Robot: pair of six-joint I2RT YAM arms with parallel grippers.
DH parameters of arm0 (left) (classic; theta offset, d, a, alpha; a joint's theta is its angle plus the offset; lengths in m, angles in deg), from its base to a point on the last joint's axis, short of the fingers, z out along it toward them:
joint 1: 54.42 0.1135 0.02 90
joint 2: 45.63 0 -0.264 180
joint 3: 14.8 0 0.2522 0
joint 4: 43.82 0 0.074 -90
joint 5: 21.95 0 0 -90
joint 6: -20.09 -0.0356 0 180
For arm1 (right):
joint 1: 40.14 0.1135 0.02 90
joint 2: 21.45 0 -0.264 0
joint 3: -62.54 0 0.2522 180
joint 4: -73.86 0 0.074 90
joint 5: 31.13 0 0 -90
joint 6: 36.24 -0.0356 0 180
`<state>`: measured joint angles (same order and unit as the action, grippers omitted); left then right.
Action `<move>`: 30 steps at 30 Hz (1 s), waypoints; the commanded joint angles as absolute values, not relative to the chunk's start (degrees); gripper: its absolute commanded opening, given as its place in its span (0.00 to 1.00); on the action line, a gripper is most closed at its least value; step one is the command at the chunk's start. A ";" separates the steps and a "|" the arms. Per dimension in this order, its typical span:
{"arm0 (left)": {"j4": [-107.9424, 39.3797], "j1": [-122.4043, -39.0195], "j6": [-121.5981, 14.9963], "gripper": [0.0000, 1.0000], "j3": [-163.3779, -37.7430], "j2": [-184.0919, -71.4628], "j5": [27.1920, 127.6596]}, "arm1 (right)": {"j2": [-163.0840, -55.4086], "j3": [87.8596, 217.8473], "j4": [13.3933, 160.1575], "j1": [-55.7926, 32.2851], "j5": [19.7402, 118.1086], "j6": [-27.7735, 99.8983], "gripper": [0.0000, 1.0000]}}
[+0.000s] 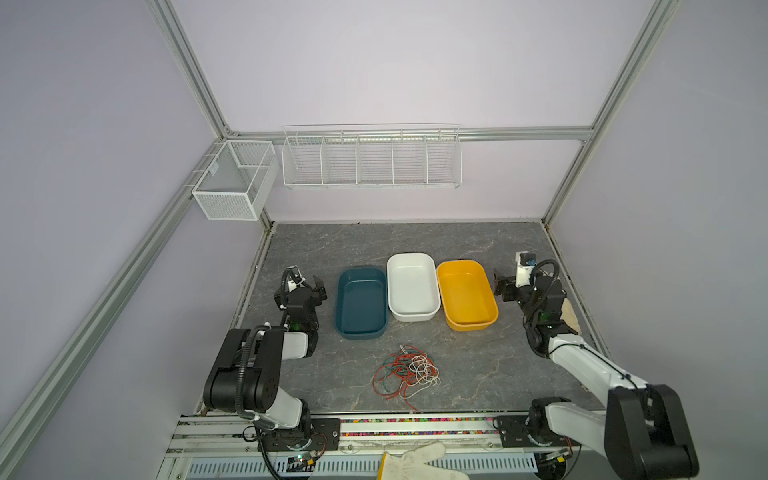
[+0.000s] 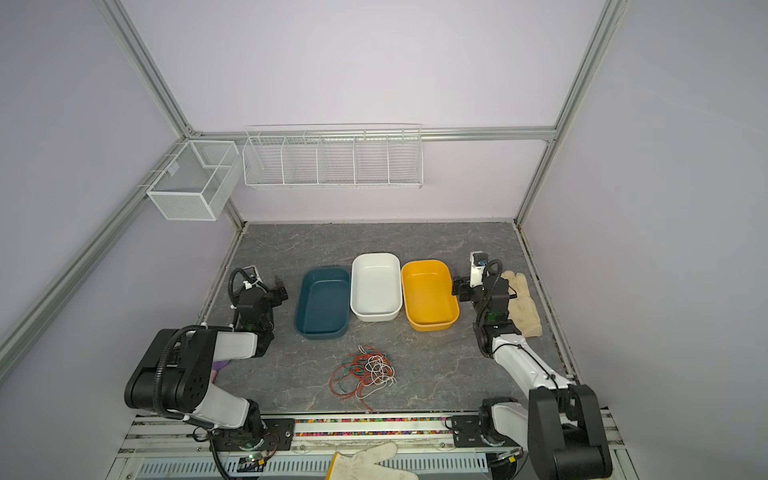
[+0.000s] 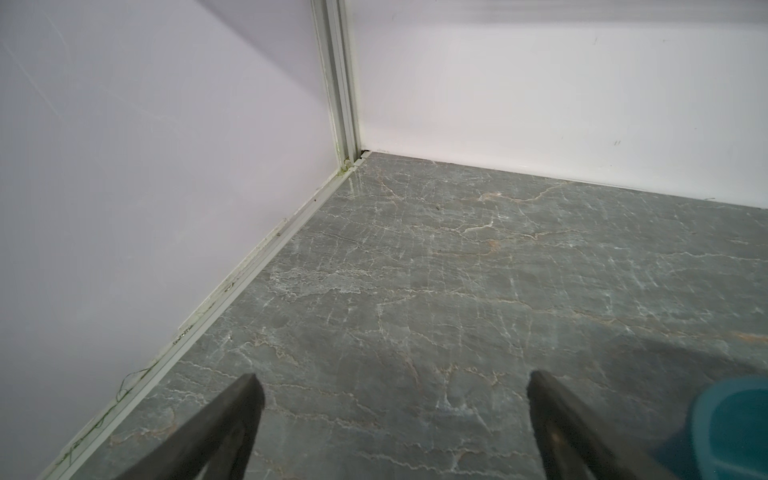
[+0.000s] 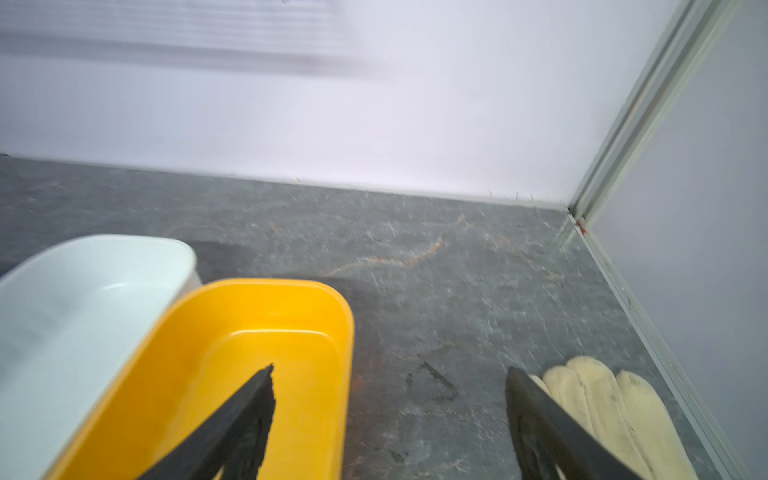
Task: Untangle the cables
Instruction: 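Lower both grippers toward the tangled wire pile in front of the tubs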
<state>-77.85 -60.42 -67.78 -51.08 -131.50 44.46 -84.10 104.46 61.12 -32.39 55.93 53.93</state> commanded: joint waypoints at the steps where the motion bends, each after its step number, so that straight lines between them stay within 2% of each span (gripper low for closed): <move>1: -62.31 -60.14 -66.46 0.99 -57.10 -122.23 42.43 | -78.42 107.07 69.03 -31.43 57.63 45.85 0.88; 4: -54.90 -60.14 -57.90 0.99 -60.43 -112.51 39.93 | -75.18 107.90 68.41 -31.44 65.14 34.56 0.88; 7: -50.20 -59.89 -35.43 0.99 -60.61 -101.81 38.16 | -73.66 111.56 81.28 -31.52 63.03 13.80 0.89; 9: -41.71 -59.74 -20.04 0.99 -60.55 -93.77 40.98 | -73.48 113.59 85.45 -31.52 68.27 15.61 0.89; 10: -41.49 -59.74 -18.50 0.99 -60.06 -90.96 43.69 | -73.19 113.40 84.98 -31.40 71.06 16.69 0.89; 12: -45.03 -59.71 -22.57 0.99 -58.56 -86.62 52.39 | -72.23 112.22 85.12 -30.86 72.83 15.64 0.88; 15: -39.54 -59.72 -25.28 0.99 -60.48 -85.16 62.61 | -71.05 112.41 88.91 -28.90 75.98 17.22 0.88; 17: -35.05 -59.78 -28.45 0.99 -62.59 -86.15 70.17 | -71.00 113.41 94.11 -24.48 76.38 20.94 0.88; 19: -30.57 -60.28 -28.12 0.99 -63.46 -86.53 73.68 | -71.26 114.72 99.64 -19.72 75.56 24.40 0.89; 21: -26.95 -62.49 -28.58 0.99 -63.19 -85.99 73.40 | -71.50 115.21 103.87 -14.02 74.84 26.85 0.91; 26: -18.50 -74.27 -31.11 0.99 -61.49 -84.63 63.90 | -69.94 112.63 108.12 -2.10 70.88 28.14 0.99; 28: -16.05 -78.67 -31.17 0.99 -61.08 -85.43 61.04 | -68.95 110.96 108.20 2.04 68.53 27.90 0.96; 30: -13.92 -83.46 -31.06 0.99 -60.63 -86.58 58.22 | -68.64 109.39 108.35 5.57 67.37 27.66 0.89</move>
